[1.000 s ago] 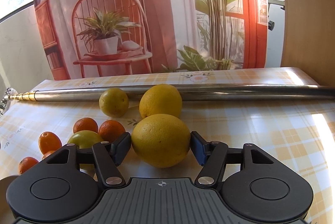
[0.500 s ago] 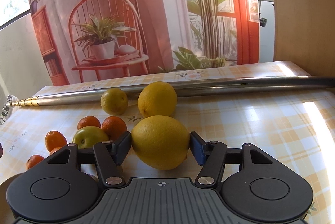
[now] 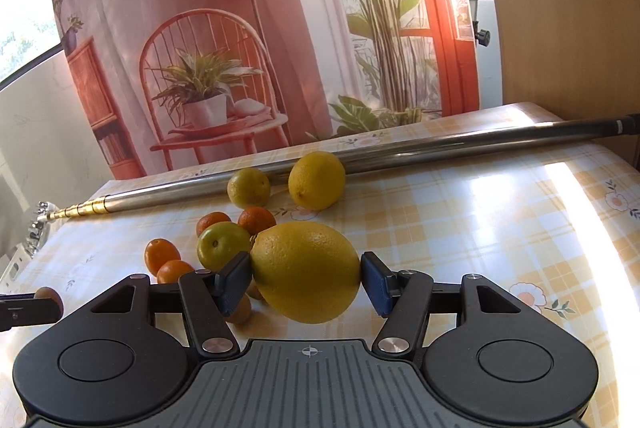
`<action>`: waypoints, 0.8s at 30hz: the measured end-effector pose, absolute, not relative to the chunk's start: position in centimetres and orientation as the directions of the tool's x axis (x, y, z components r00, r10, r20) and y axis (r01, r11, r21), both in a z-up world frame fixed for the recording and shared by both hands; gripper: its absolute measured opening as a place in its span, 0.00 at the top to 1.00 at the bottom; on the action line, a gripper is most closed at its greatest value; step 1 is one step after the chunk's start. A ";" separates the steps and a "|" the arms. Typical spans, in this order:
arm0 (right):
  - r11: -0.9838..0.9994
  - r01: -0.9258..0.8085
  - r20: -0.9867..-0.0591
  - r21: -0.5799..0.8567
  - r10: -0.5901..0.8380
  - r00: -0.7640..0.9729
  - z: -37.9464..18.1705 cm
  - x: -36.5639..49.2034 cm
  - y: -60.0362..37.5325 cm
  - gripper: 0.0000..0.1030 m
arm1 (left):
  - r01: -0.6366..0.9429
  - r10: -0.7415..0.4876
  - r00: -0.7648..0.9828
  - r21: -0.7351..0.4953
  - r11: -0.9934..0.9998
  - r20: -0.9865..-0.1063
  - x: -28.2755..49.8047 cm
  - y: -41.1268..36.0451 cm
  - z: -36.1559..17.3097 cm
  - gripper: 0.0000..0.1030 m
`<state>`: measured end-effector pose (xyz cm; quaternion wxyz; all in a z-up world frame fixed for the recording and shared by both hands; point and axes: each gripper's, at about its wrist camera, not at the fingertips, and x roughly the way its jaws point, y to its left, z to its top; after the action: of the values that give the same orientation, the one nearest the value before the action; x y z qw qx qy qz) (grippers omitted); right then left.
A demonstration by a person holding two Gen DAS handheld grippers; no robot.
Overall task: Organize fruits
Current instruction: 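Carry kiwi and grapefruit into the cream bowl and open both tools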
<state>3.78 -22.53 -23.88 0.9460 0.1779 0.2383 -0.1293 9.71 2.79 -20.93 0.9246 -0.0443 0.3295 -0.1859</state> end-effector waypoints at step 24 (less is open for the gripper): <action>0.955 0.186 -0.566 0.230 -0.024 0.824 -22.6 -0.7 -14.3 0.46 | 0.351 -0.386 0.673 -0.187 0.917 -0.630 6.1 2.4 -22.4 0.71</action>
<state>-0.73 -14.30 -22.57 0.9449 0.1386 0.2912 -0.0556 6.15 2.40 -22.43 0.9144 -0.0252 0.3502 -0.2016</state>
